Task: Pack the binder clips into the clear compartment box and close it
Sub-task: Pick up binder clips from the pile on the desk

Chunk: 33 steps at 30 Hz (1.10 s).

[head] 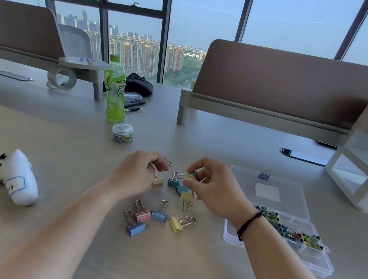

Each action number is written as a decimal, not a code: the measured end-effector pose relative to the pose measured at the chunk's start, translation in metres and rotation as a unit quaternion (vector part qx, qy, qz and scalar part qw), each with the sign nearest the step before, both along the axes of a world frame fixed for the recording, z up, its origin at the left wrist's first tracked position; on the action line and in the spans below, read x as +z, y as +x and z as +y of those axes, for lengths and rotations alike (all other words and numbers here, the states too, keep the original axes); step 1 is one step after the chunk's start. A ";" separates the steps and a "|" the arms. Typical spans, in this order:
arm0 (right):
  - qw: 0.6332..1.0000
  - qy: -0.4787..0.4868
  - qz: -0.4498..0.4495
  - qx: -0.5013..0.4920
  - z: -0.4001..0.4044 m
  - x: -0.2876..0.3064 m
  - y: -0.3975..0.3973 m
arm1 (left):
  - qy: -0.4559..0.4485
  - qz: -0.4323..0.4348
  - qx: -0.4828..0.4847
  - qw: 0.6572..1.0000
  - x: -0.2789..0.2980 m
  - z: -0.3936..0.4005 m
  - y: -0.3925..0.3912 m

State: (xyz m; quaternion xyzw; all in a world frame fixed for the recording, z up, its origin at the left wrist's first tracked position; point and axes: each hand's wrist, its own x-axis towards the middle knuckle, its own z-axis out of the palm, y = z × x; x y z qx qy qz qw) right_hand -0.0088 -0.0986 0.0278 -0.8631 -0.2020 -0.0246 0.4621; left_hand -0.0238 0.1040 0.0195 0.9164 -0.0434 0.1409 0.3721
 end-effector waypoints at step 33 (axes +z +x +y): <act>0.981 -0.028 0.152 -0.113 -0.206 0.015 -0.033 | 0.206 -0.037 0.098 0.973 0.009 -0.060 0.003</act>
